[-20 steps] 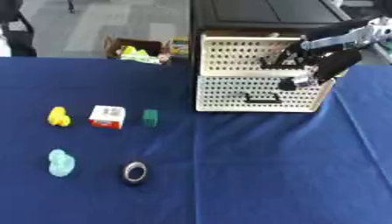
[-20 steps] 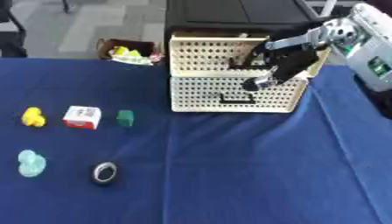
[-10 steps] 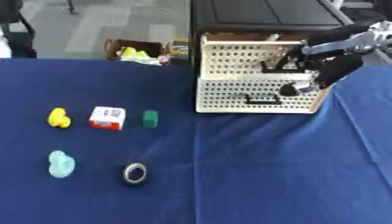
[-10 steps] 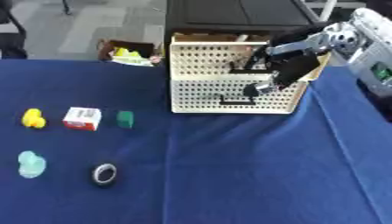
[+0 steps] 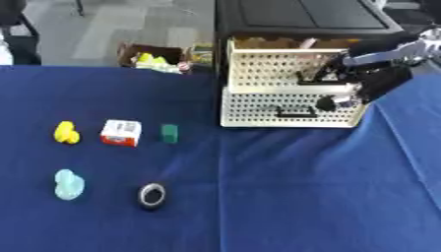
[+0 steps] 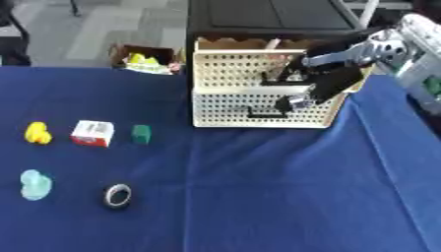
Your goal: Pick up objects from table and place into drawer.
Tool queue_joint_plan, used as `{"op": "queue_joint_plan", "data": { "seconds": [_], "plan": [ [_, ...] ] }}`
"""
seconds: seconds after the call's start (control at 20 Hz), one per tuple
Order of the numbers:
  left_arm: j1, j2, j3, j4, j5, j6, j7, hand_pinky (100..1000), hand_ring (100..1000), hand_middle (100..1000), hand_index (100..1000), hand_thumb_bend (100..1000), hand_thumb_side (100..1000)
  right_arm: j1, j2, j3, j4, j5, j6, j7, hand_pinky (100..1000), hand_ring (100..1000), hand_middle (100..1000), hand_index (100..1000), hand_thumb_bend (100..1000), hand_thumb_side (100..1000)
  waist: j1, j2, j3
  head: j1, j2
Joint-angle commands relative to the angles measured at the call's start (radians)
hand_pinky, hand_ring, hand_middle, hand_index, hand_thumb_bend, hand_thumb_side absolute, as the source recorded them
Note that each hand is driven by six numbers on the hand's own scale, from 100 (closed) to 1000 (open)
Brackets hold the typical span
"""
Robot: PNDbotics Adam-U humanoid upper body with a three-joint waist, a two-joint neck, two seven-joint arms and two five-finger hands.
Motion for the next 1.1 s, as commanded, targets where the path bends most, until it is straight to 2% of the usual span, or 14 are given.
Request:
{"op": "queue_joint_plan", "data": {
  "seconds": [0.05, 0.35, 0.4, 0.55, 1.1],
  "plan": [
    [-0.012, 0.014, 0.006, -0.019, 0.004, 0.004, -0.001, 457, 460, 562, 823, 100, 884, 0.002, -0.03, 0.018, -0.038, -0.024, 0.014, 0.005, 176, 210, 176, 896, 373, 929, 0.003, -0.014, 0.0, -0.004, -0.009],
    [-0.014, 0.014, 0.006, -0.019, 0.004, 0.004, -0.001, 457, 460, 562, 823, 100, 882, 0.012, -0.04, 0.029, -0.068, -0.047, 0.031, 0.005, 173, 211, 176, 886, 362, 943, 0.004, -0.015, -0.002, -0.004, -0.009],
    [-0.014, 0.014, 0.006, -0.019, 0.005, 0.004, -0.001, 457, 460, 562, 822, 100, 882, 0.015, -0.043, 0.03, -0.076, -0.05, 0.032, 0.005, 172, 211, 177, 885, 384, 933, 0.004, -0.015, -0.003, -0.004, -0.01],
    [-0.015, 0.014, 0.006, -0.019, 0.005, 0.005, 0.0, 457, 460, 562, 822, 100, 882, 0.026, -0.055, 0.034, -0.102, -0.059, 0.036, 0.005, 172, 211, 178, 886, 356, 951, 0.004, -0.015, -0.005, -0.004, -0.011],
    [-0.017, 0.015, 0.006, -0.019, 0.007, 0.007, -0.001, 457, 461, 563, 821, 100, 883, 0.086, -0.113, 0.025, -0.209, -0.093, 0.062, 0.005, 168, 210, 178, 884, 354, 959, 0.004, -0.014, -0.008, -0.004, -0.013]
  ]
}}
